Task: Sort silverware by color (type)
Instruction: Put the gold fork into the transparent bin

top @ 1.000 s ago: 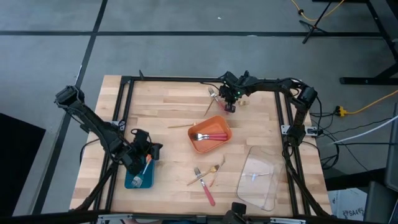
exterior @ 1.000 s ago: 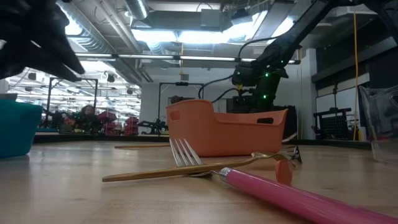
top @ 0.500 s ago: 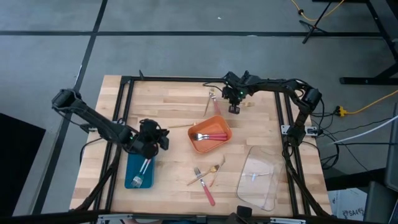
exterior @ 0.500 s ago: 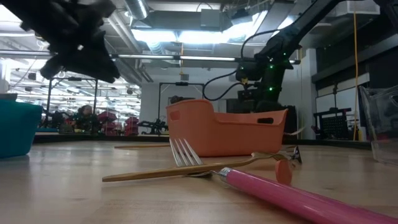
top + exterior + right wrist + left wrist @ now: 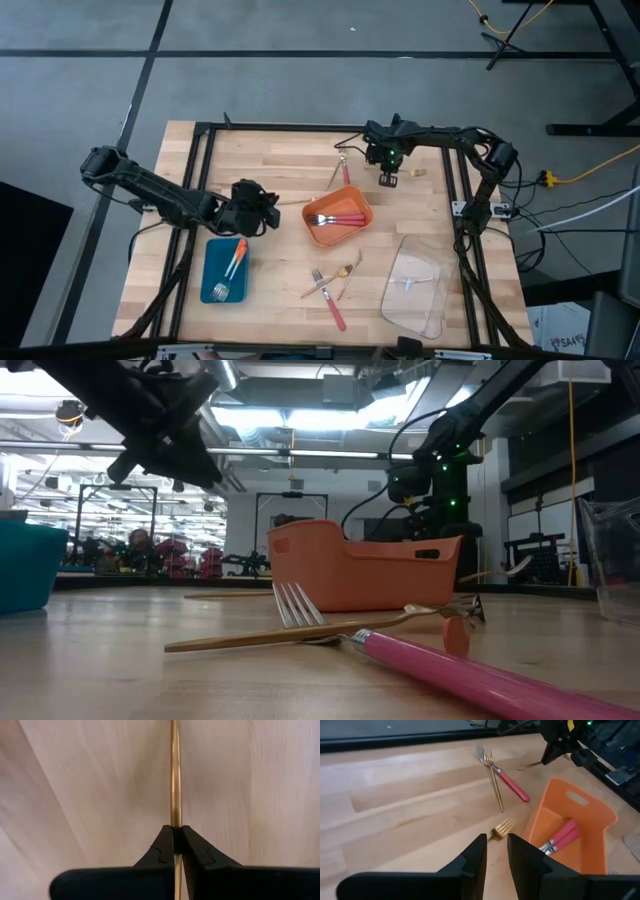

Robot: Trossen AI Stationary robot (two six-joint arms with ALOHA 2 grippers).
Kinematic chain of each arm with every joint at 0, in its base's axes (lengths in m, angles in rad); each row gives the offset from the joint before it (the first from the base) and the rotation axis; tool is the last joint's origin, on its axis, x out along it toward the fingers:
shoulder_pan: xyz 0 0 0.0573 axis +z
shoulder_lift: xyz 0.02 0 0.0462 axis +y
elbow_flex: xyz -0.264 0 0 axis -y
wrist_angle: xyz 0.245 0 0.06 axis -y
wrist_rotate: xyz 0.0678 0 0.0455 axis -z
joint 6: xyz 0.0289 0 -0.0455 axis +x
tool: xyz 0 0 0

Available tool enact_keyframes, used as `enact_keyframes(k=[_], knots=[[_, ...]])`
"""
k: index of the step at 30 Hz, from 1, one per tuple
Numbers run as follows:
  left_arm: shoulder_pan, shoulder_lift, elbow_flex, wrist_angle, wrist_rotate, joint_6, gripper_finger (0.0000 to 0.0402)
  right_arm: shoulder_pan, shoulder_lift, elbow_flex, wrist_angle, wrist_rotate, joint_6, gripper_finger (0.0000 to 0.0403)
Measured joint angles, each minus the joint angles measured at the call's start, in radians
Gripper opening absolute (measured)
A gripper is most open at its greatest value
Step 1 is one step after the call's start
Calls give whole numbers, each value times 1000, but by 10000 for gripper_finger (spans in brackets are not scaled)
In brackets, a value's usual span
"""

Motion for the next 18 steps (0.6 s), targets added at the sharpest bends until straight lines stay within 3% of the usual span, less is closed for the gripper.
enact_keyframes(k=[9,18], knots=[[44,0,0,2,0,8,71,0,-102,0,-33,28,80,1],[50,0,0,1,0,8,71,33,-301,0,-96,24,290,1]])
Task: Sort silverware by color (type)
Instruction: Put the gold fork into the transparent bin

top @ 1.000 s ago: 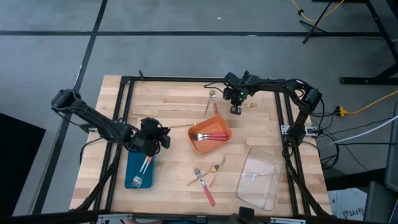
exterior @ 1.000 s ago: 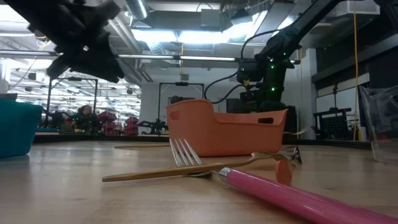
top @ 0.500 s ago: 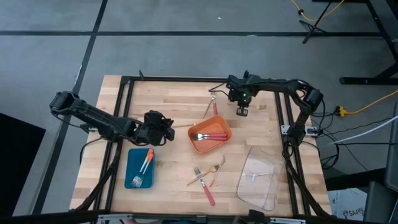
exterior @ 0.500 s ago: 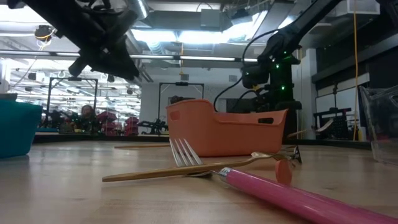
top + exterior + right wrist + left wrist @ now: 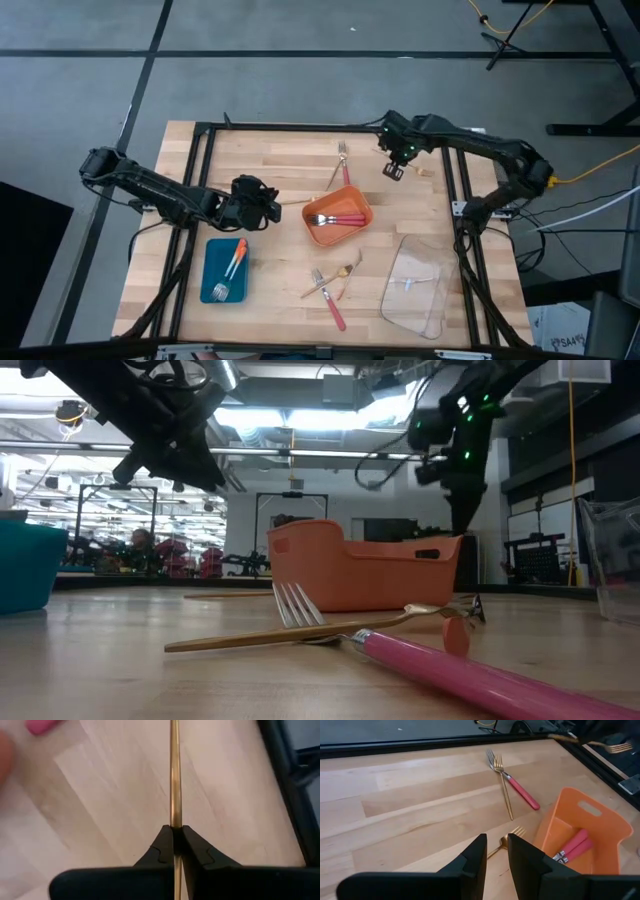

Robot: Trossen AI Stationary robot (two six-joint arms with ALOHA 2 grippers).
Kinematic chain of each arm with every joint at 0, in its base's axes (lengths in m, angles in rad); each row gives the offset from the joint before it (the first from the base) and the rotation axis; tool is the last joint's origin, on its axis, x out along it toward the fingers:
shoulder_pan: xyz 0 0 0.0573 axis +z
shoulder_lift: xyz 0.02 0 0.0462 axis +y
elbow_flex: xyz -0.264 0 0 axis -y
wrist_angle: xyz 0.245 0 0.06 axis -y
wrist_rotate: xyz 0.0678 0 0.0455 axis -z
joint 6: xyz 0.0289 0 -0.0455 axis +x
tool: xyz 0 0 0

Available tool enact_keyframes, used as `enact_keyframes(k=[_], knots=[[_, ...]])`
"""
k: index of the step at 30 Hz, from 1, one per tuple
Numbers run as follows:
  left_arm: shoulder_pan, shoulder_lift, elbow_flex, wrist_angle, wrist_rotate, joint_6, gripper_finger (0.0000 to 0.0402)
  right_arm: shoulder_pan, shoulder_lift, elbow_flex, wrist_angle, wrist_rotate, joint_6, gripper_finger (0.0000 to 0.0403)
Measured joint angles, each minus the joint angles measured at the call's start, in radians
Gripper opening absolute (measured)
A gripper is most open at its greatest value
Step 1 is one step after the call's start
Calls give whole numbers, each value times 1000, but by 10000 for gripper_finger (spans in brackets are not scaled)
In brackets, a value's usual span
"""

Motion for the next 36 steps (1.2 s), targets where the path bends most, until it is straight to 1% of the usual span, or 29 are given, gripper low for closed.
enact_keyframes(k=[6,10,13,16,22,26,29,33,36], knots=[[0,0,0,0,0,-1,71,134,-142,0,-7,-6,195,1],[0,0,0,0,0,-1,71,259,-220,0,-9,0,347,1],[0,0,0,0,0,-1,71,373,-260,0,-10,32,463,1],[0,0,0,-1,0,-1,71,497,-284,0,-10,94,585,1],[0,0,0,-8,0,-1,71,753,-291,0,-10,240,840,1],[0,0,0,-9,0,-1,71,922,-288,0,-10,351,1026,1],[0,0,0,-9,0,1,71,1045,-288,0,-10,458,1161,1],[0,0,0,-9,0,39,71,1191,-273,-5,-5,583,1315,1],[0,0,0,-9,1,46,71,1276,-245,-27,-8,623,1436,1]])
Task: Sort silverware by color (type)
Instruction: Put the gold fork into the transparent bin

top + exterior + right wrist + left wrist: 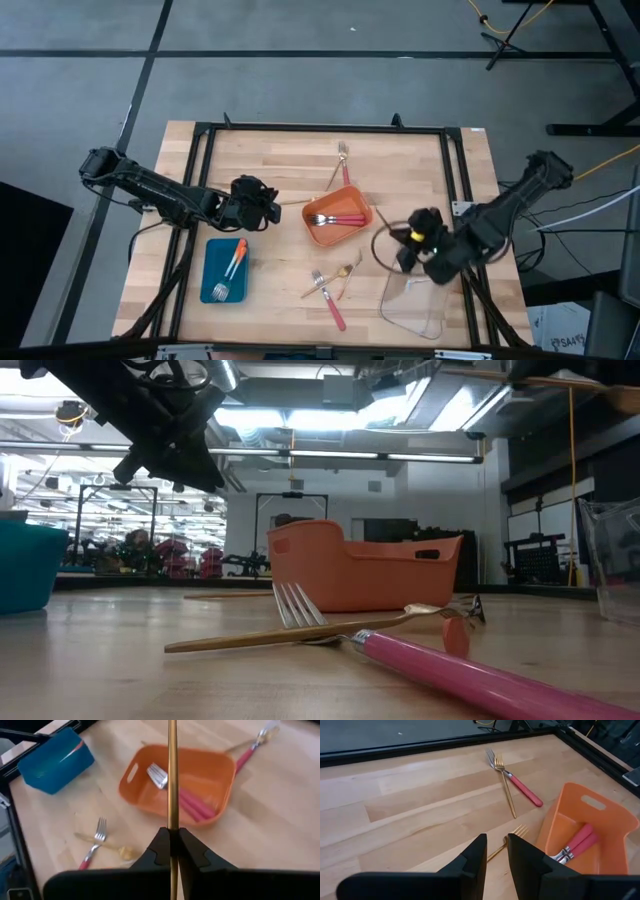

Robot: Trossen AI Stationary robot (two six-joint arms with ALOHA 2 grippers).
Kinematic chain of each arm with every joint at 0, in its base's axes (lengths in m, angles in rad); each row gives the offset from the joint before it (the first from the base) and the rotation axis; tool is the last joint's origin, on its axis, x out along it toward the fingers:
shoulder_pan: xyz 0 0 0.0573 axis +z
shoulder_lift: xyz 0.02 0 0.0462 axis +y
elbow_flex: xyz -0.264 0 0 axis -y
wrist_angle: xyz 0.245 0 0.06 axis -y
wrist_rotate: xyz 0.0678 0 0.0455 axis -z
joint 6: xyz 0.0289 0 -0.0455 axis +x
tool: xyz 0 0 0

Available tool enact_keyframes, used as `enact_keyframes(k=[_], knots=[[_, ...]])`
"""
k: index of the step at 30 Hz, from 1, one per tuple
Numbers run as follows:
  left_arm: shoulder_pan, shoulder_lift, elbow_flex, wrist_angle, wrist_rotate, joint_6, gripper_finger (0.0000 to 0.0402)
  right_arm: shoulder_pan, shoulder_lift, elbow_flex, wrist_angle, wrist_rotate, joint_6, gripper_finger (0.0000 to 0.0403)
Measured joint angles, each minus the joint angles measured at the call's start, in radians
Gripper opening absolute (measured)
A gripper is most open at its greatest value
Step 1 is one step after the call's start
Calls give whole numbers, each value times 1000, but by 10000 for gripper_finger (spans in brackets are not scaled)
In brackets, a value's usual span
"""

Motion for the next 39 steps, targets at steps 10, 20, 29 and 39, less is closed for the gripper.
enact_keyframes(k=[10,20,29,39], knots=[[0,0,0,0,14,1,71,189,152,-36,5,-3,335,5],[0,0,0,1,45,-2,71,336,245,-36,-24,58,624,7],[0,0,0,1,60,-3,71,409,332,-36,-64,-31,831,7],[0,0,0,1,60,-3,71,405,388,-36,-73,-98,837,7]])
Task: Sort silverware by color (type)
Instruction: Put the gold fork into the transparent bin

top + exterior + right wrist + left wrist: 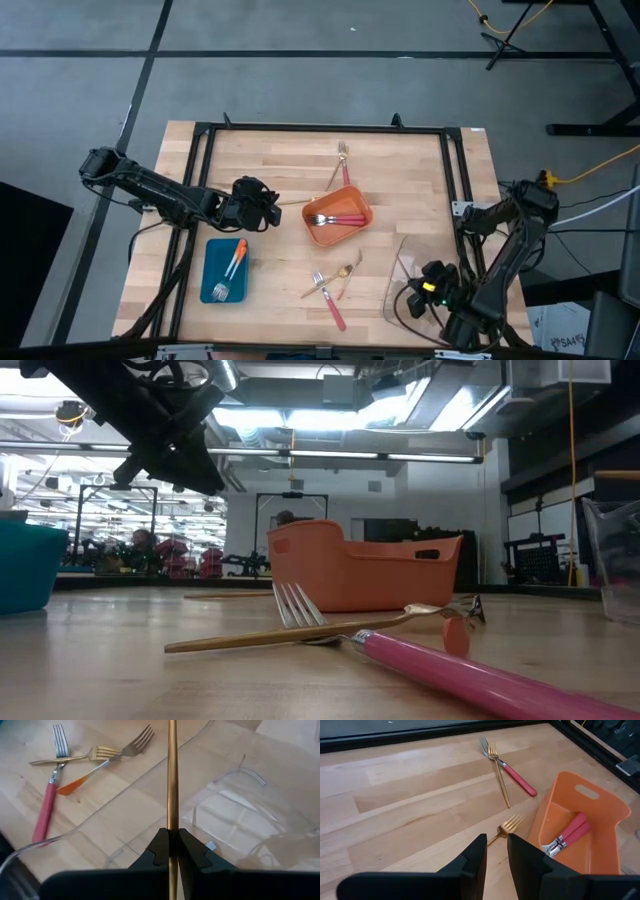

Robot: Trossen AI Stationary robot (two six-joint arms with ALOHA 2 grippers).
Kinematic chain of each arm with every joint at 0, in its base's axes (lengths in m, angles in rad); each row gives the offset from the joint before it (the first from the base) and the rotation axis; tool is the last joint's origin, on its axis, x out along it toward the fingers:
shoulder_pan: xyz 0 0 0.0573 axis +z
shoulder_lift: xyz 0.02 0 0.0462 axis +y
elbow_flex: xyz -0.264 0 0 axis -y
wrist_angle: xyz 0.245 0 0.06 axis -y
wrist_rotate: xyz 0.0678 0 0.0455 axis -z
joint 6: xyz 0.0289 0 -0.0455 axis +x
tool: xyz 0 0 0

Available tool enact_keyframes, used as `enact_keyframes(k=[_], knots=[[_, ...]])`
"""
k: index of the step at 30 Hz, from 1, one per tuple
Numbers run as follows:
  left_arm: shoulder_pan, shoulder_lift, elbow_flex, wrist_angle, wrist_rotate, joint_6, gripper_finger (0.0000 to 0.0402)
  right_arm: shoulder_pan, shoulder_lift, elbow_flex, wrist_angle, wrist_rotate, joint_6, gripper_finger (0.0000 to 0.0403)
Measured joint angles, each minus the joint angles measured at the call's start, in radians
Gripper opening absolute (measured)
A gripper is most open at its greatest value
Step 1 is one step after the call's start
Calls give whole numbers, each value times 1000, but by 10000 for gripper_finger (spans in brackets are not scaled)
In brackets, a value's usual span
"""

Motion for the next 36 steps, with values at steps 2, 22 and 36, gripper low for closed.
enact_keyframes(k=[2,22,36], knots=[[0,0,0,0,0,0,71,0,3,0,0,-1,-2,7],[0,0,0,0,0,0,71,0,6,0,1,-2,-26,8],[0,0,0,0,4,-1,71,0,6,0,6,-10,-30,66]])
